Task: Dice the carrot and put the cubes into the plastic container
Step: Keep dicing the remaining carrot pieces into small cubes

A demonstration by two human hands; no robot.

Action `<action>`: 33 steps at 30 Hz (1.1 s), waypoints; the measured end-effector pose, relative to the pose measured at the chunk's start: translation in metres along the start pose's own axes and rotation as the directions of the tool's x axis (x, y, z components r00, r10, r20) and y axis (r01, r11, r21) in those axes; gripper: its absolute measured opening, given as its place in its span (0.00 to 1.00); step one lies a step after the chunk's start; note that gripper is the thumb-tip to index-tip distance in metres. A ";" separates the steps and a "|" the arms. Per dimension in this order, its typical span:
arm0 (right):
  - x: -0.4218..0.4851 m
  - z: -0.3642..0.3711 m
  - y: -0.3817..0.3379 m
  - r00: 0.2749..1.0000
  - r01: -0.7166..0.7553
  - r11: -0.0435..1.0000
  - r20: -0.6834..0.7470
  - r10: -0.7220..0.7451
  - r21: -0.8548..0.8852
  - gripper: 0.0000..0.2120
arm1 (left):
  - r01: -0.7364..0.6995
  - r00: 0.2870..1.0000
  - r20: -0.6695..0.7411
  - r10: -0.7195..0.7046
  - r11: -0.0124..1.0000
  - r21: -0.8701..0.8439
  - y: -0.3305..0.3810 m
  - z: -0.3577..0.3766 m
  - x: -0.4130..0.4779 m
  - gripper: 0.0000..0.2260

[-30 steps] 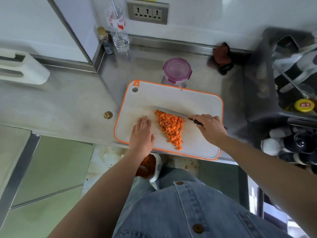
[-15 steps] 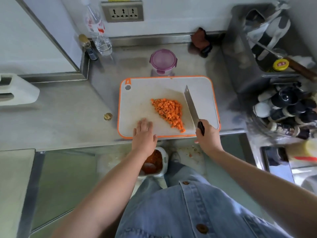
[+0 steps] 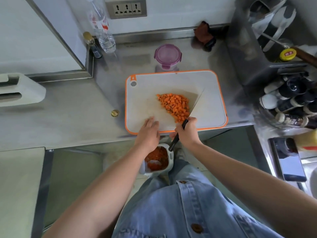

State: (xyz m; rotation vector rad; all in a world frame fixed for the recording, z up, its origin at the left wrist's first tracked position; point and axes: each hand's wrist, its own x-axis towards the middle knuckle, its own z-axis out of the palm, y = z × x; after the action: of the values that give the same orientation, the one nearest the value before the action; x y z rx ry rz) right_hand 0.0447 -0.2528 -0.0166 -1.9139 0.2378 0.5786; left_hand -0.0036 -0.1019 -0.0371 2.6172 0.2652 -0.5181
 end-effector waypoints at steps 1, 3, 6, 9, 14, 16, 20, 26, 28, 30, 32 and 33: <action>0.003 0.002 -0.003 1.000 -0.006 1.000 -0.002 0.006 0.000 0.11 | -0.007 1.000 0.000 0.007 1.000 -0.012 -0.001 -0.002 0.000 0.21; 0.007 0.003 -0.009 1.000 -0.011 1.000 0.020 0.011 -0.012 0.13 | -0.021 1.000 -0.001 0.021 0.999 -0.044 -0.005 -0.006 0.000 0.21; 0.013 -0.002 -0.013 0.997 0.009 0.999 0.080 -0.006 -0.045 0.16 | -0.030 1.000 -0.006 0.029 0.996 -0.083 -0.011 -0.010 0.000 0.21; 0.020 -0.017 -0.013 0.996 0.086 0.983 0.026 -0.083 -0.164 0.15 | -0.020 1.000 -0.016 0.019 0.996 -0.090 -0.010 -0.013 0.001 0.20; 0.034 -0.045 -0.009 0.983 0.145 0.944 -0.070 -0.172 -0.296 0.16 | 0.022 0.998 -0.054 -0.027 0.996 -0.082 -0.002 -0.018 0.007 0.20; 0.036 -0.047 -0.009 0.983 0.162 0.921 -0.020 -0.181 -0.353 0.15 | 0.043 0.998 -0.041 -0.045 0.997 -0.066 0.002 -0.019 0.011 0.20; 0.035 -0.043 -0.008 0.958 0.286 0.838 0.150 -0.244 -0.464 0.15 | 0.085 0.996 -0.012 -0.086 0.996 -0.034 0.006 -0.020 0.018 0.19; 0.045 -0.061 -0.013 0.941 0.330 0.788 0.116 -0.317 -0.520 0.17 | 0.113 0.994 -0.008 -0.113 0.993 -0.019 0.008 -0.025 0.024 0.18; 0.048 -0.067 -0.013 0.940 0.338 0.765 0.164 -0.298 -0.548 0.17 | 0.113 0.994 -0.004 -0.113 0.993 -0.018 0.008 -0.025 0.025 0.18; 0.049 -0.071 -0.013 0.929 0.368 0.759 0.182 -0.321 -0.537 0.16 | 0.113 0.994 0.004 -0.113 0.993 -0.025 0.009 -0.026 0.026 0.17; 0.049 -0.073 -0.018 0.921 0.385 0.789 0.143 -0.362 -0.479 0.16 | 0.120 0.993 -0.016 -0.121 0.991 -0.053 0.008 -0.026 0.029 0.15; 0.049 -0.074 -0.021 0.917 0.392 0.805 0.117 -0.382 -0.446 0.16 | 0.133 0.990 -0.044 -0.138 0.986 -0.103 0.008 -0.026 0.031 0.13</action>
State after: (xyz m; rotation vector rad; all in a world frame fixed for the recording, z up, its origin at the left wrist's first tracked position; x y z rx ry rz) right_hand 0.1171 -0.3063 -0.0011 -2.3304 -0.3397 0.3955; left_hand 0.0348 -0.0939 -0.0250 2.5295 0.4757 -0.4718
